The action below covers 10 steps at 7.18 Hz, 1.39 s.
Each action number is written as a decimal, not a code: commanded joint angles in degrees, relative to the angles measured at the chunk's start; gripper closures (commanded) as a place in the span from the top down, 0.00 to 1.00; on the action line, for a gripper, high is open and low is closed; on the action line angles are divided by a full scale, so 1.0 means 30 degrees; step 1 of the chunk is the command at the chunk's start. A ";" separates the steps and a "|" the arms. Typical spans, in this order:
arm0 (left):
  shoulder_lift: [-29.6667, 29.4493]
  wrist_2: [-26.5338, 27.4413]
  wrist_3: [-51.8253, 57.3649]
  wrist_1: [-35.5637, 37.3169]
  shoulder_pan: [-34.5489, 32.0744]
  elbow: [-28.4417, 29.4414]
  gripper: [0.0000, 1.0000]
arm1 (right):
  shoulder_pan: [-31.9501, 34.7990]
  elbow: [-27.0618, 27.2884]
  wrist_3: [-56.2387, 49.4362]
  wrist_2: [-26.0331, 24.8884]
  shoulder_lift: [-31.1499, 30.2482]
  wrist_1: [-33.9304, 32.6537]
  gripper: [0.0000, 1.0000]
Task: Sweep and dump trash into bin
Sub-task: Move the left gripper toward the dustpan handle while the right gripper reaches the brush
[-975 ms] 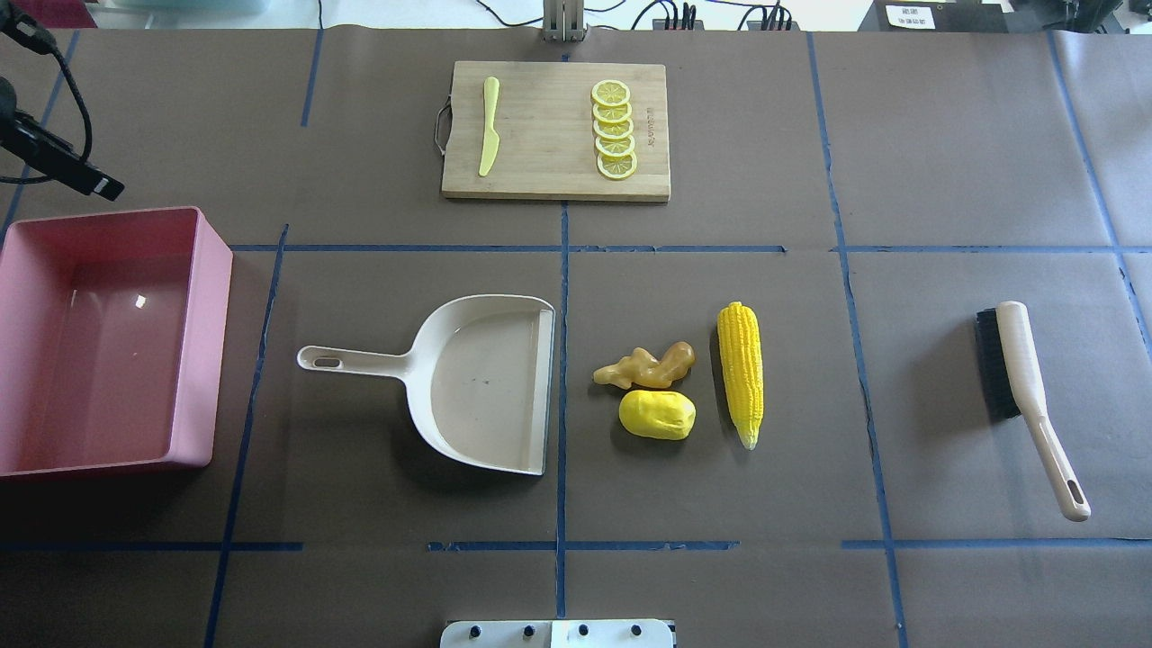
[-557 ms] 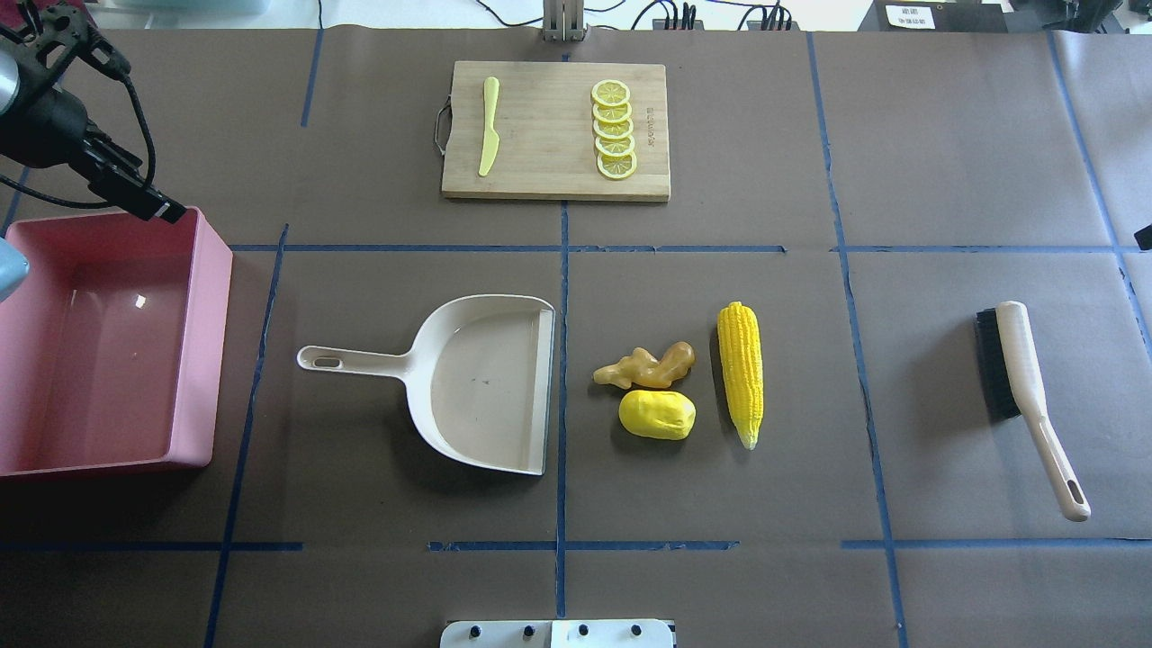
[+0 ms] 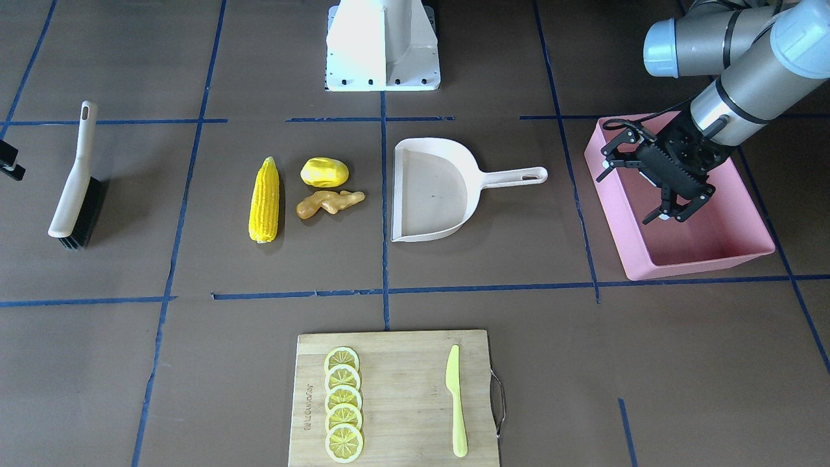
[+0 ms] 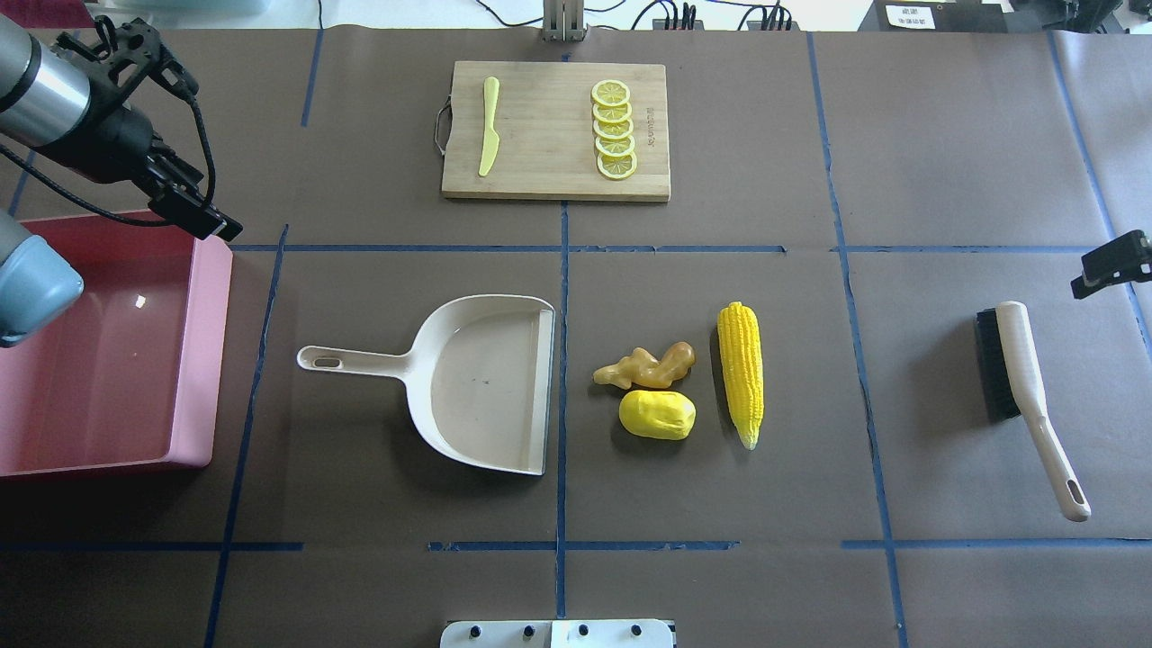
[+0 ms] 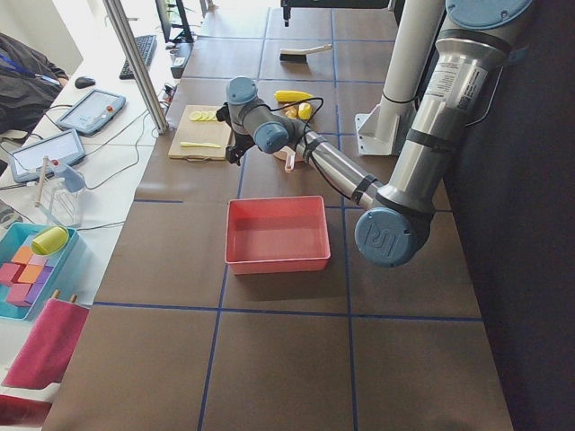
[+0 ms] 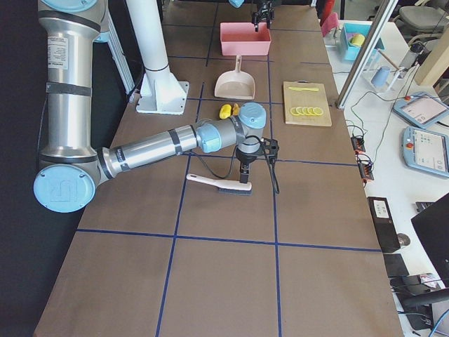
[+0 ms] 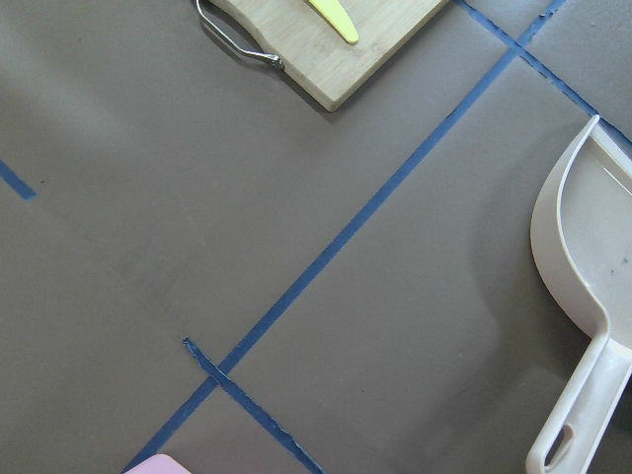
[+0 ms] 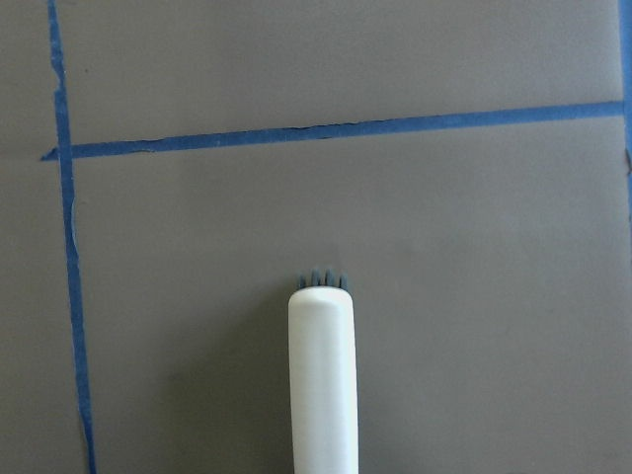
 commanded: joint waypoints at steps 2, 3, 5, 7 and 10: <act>-0.0148 0.0000 -0.0016 -0.0003 0.0384 0.0244 1.00 | -0.3971 -0.0268 0.5810 -0.1206 -0.3365 0.7228 1.00; -0.0148 0.0029 0.0042 -0.0032 0.0384 0.0360 1.00 | -0.4791 -0.0445 0.5869 -0.1236 -0.3397 0.7233 1.00; -0.0148 0.0000 0.0043 -0.0061 0.0384 0.0303 1.00 | -0.5818 -0.1234 0.5869 -0.1440 -0.3280 0.7262 1.00; -0.0118 0.0029 0.0043 -0.0061 0.0413 0.0274 1.00 | -0.6728 -0.1414 0.5840 -0.1499 -0.3338 0.7233 1.00; -0.0089 0.0029 0.0102 -0.0148 0.0442 0.0303 1.00 | -0.7056 -0.1472 0.5899 -0.1500 -0.3339 0.7204 0.77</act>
